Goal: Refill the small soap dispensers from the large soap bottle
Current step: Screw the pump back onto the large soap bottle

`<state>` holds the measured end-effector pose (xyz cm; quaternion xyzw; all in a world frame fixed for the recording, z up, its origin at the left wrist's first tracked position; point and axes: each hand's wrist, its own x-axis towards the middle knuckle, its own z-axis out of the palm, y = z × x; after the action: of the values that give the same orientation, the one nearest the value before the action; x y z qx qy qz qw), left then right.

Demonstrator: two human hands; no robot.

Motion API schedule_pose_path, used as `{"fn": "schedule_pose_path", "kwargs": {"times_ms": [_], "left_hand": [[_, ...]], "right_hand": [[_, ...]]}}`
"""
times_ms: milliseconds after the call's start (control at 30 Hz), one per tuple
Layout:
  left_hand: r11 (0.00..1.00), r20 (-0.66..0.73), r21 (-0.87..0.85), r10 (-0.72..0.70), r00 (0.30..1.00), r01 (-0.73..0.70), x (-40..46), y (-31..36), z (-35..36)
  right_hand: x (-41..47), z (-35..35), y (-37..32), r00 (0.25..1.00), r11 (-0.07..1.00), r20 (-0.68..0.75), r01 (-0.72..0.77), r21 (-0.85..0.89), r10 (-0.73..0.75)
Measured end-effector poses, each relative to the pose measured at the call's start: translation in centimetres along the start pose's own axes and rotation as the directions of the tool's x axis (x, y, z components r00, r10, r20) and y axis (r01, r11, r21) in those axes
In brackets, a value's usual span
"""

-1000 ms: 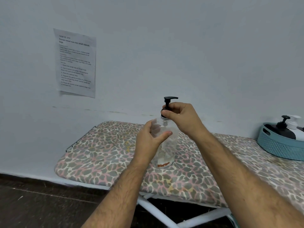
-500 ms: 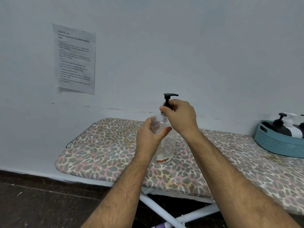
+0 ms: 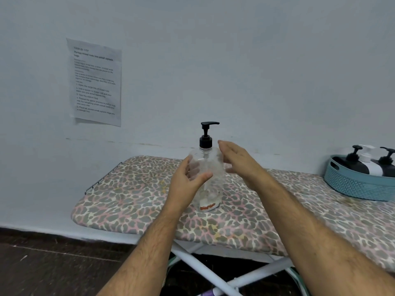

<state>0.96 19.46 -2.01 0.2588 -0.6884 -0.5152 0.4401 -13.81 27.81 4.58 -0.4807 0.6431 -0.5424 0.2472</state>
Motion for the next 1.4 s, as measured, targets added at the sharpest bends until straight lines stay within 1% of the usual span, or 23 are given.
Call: {"fn": "schedule_pose_path", "kwargs": {"times_ms": [100,233,300,367,500,533,567,733,800,1067,1233,1400], "left_hand": [[0.999,0.006,0.032,-0.025,1.000,0.024,-0.8,-1.5,-0.6],[0.998,0.034,0.047,-0.043,0.998,0.042,-1.3,-2.7,-1.2],[0.998,0.033,0.048,-0.043,0.999,0.041,-1.5,-2.9,-1.3],[0.998,0.033,0.028,-0.052,0.998,0.051,-1.5,-3.0,-1.3],[0.998,-0.009,-0.022,-0.059,0.998,0.059,-1.0,-2.1,-0.9],[0.999,0.033,-0.011,-0.034,0.999,0.035,-0.1,-1.0,2.4],[1.000,0.056,0.003,-0.019,0.998,0.019,0.5,-0.5,4.3],[0.999,0.041,-0.040,-0.009,0.999,0.011,1.0,-0.4,5.8],[0.999,0.050,-0.047,-0.016,0.999,0.018,1.4,-0.7,7.5],[0.998,0.166,-0.057,-0.009,0.986,0.018,5.2,-0.7,18.3],[1.000,0.216,-0.024,0.013,0.976,-0.008,8.1,-1.2,23.1],[0.999,0.250,-0.047,0.032,0.968,-0.021,10.5,-1.8,26.5]], "right_hand": [[-0.7,-0.1,2.3,0.993,0.996,0.076,-0.087,-0.007,0.087],[-1.4,-0.4,4.4,0.990,0.995,0.113,-0.093,0.048,0.087],[-1.5,-0.4,5.3,0.989,0.996,0.124,-0.085,0.038,0.080],[-1.6,0.0,5.8,0.994,0.998,0.094,-0.060,0.001,0.060],[-1.7,0.1,5.1,1.000,1.000,0.021,0.000,0.029,0.000],[-2.0,-3.1,5.8,0.999,0.998,-0.052,0.015,0.063,-0.012],[-2.2,-4.9,6.2,0.996,0.996,-0.091,0.033,0.084,-0.026],[-2.6,-5.6,6.5,0.987,0.993,-0.158,0.050,0.108,-0.032],[-2.8,-6.9,6.8,0.978,0.992,-0.205,0.062,0.109,-0.039],[-2.1,-16.0,9.7,0.914,0.995,-0.402,0.084,0.060,-0.053],[-0.4,-19.8,11.6,0.878,0.997,-0.475,0.078,0.025,-0.057],[1.6,-22.7,13.4,0.856,0.998,-0.513,0.070,-0.002,-0.061]]}}
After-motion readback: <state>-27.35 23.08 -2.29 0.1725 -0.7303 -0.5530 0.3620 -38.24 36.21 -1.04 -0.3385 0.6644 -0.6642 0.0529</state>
